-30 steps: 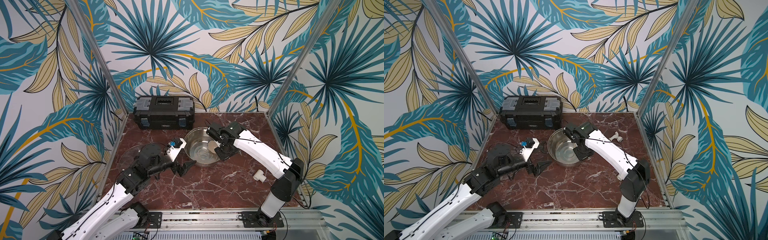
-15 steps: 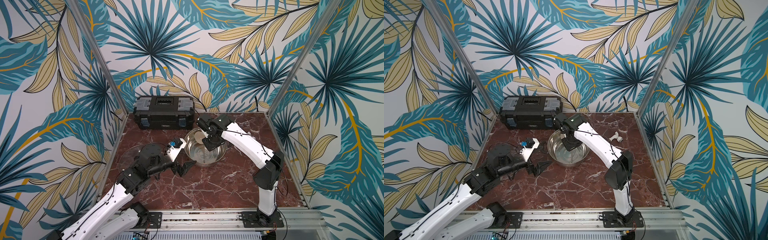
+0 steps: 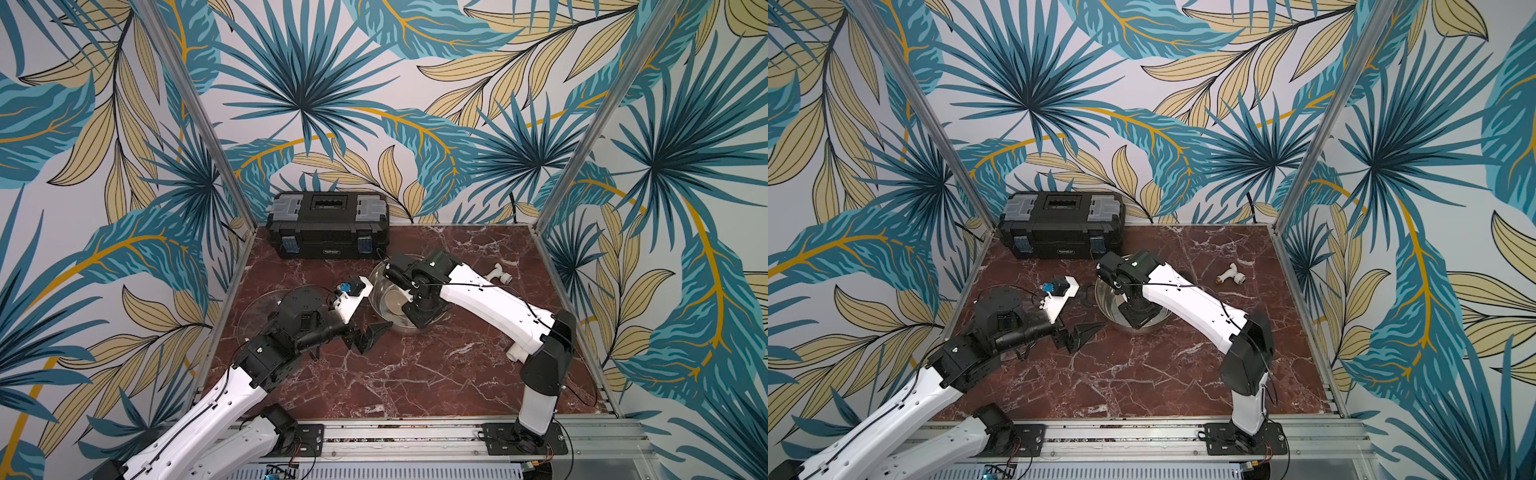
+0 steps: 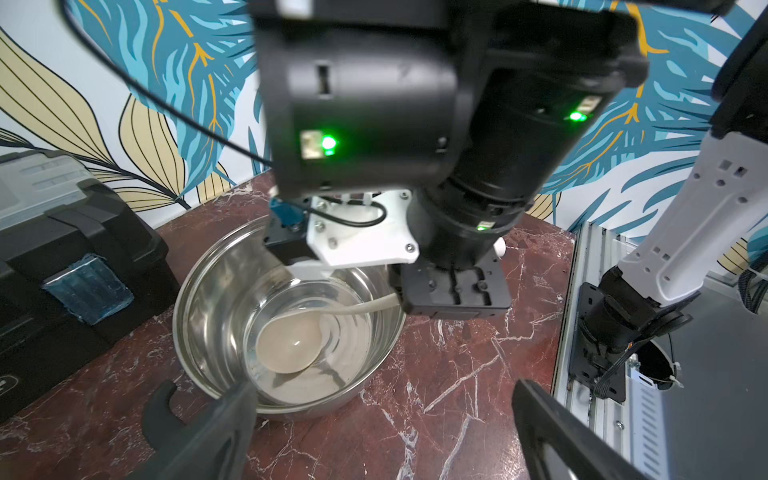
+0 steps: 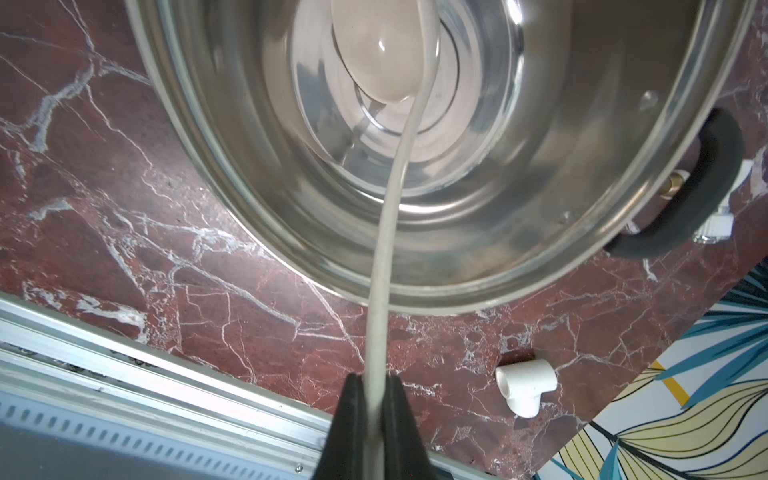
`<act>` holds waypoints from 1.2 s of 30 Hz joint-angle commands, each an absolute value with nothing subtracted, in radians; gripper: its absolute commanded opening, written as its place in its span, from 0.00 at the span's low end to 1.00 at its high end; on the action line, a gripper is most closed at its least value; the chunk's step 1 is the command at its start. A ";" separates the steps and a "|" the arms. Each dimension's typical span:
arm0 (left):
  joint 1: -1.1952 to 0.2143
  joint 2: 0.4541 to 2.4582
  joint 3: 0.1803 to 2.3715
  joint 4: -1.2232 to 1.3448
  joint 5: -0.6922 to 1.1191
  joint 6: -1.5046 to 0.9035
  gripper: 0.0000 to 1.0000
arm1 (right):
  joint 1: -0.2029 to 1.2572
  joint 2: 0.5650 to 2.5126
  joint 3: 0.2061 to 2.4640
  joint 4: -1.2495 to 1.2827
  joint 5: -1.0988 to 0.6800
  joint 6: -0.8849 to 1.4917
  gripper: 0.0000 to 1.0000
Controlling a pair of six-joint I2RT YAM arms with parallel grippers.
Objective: Stir the soup with a spoon
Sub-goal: Stir the soup in the pan with a stick.
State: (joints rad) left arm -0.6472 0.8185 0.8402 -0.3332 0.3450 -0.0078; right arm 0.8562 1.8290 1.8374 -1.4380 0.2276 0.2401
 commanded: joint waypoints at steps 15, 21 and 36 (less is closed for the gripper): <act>-0.657 0.832 0.844 -0.314 0.349 -0.023 1.00 | 0.718 1.747 1.710 -1.350 0.343 0.239 0.00; -0.660 0.832 0.842 -0.314 0.347 -0.030 1.00 | 0.712 1.883 1.902 -1.356 0.314 0.224 0.00; -0.663 0.833 0.842 -0.321 0.341 -0.026 1.00 | 0.785 1.874 1.939 -1.399 0.081 0.159 0.00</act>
State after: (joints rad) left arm -0.6598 0.8326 0.8402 -0.3309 0.3443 -0.0261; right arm 0.7834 1.9369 1.9774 -1.3678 0.1268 0.1802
